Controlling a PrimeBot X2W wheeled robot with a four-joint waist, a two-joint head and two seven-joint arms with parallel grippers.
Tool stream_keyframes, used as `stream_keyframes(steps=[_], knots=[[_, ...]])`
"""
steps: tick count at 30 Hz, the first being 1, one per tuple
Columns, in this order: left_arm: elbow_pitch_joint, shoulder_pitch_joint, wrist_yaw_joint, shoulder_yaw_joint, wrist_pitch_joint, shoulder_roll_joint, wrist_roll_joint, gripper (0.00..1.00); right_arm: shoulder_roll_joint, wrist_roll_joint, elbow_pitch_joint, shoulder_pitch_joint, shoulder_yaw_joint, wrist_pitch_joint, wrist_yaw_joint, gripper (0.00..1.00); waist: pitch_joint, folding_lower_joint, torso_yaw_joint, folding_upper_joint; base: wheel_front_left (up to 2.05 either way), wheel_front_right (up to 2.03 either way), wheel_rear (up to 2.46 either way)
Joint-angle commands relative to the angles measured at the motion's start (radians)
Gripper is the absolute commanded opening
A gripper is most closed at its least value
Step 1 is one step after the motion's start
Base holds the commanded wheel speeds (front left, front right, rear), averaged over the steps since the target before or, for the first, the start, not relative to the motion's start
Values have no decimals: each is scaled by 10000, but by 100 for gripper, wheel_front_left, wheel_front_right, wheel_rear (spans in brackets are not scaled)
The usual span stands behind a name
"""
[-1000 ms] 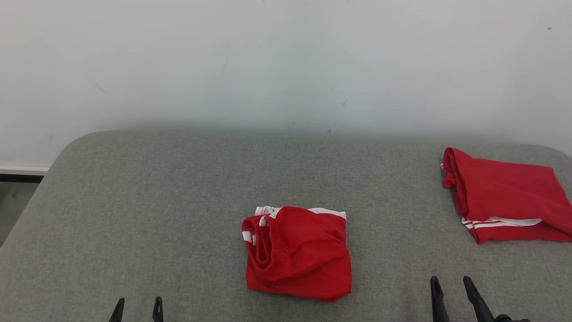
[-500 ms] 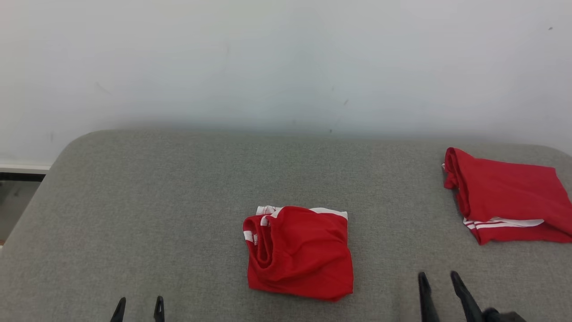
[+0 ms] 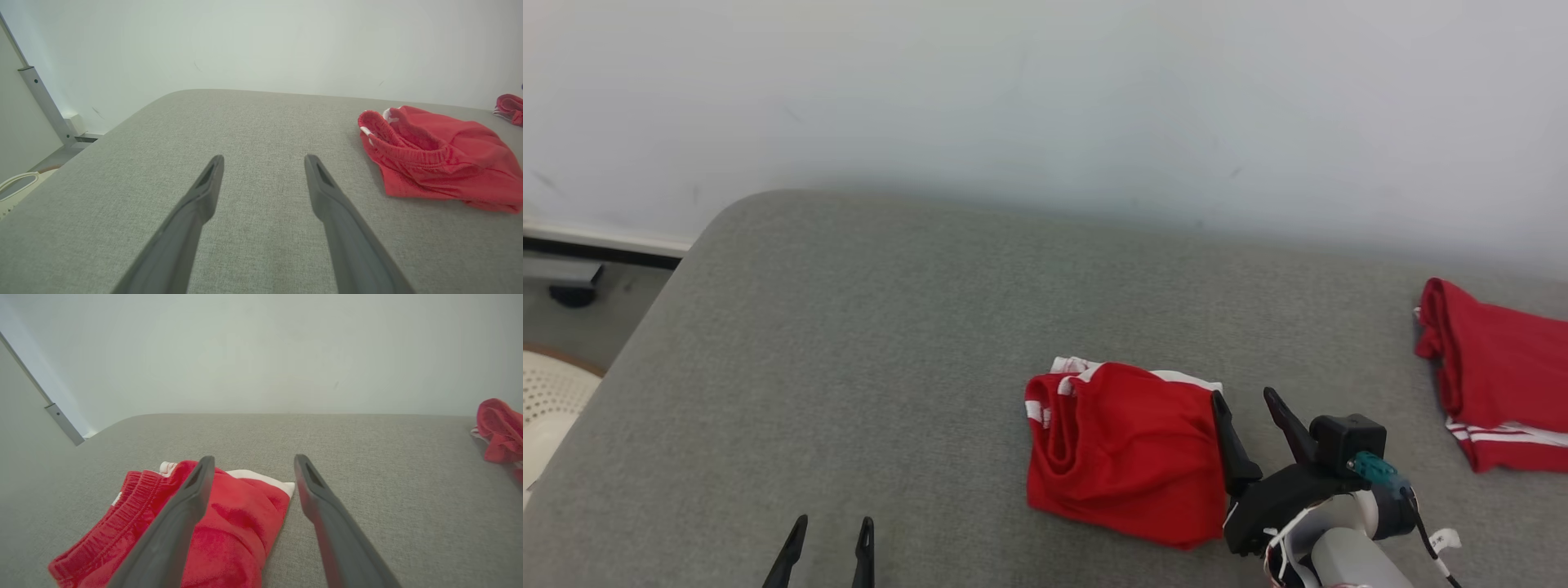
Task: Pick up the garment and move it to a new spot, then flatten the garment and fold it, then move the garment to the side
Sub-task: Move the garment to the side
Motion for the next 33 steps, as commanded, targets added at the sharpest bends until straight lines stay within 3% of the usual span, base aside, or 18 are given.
stream_keyframes(steps=[1,6,9,15,19,20,22,26,29,33], knots=[[74,-218,22,-99,-23,-21,-127,100,-12,92,960,-466,-39,-3,7,100,158,-1,493,-1,0,0,0],[203,-335,22,-196,-23,-18,-161,100,-12,565,3382,-1536,-466,15,7,100,188,-1,832,-1,0,0,0],[244,-371,21,-222,-23,-21,-189,100,-15,1266,4711,-1914,-12,107,7,100,263,-1,941,-1,0,0,0],[296,-623,21,-378,-23,-27,-226,100,-9,2789,5515,-2163,1055,511,7,100,455,-1,1052,-1,0,0,0],[327,-733,21,-445,-23,-29,-251,100,5,3420,5434,-2181,1601,519,7,100,546,-1,1086,-1,0,0,0],[326,-772,21,-462,-23,-31,-253,100,11,3637,5410,-2145,1811,589,7,95,566,-1,1092,-1,0,0,0],[346,-780,21,-447,-23,-32,-276,100,16,4090,5317,-2080,2194,658,7,0,595,-1,1083,-1,0,0,0],[377,-815,21,-404,-23,-34,-318,100,1,4293,5531,-2341,2727,388,7,0,619,-1,1016,-1,0,0,0],[329,-766,25,-288,-23,-37,-341,100,-57,3784,5755,-2727,3016,128,7,0,655,-1,830,-1,0,0,0],[234,-739,25,-142,-23,-41,-396,100,-634,3218,5688,-3172,3402,9,7,0,758,-1,413,-1,0,0,0]])
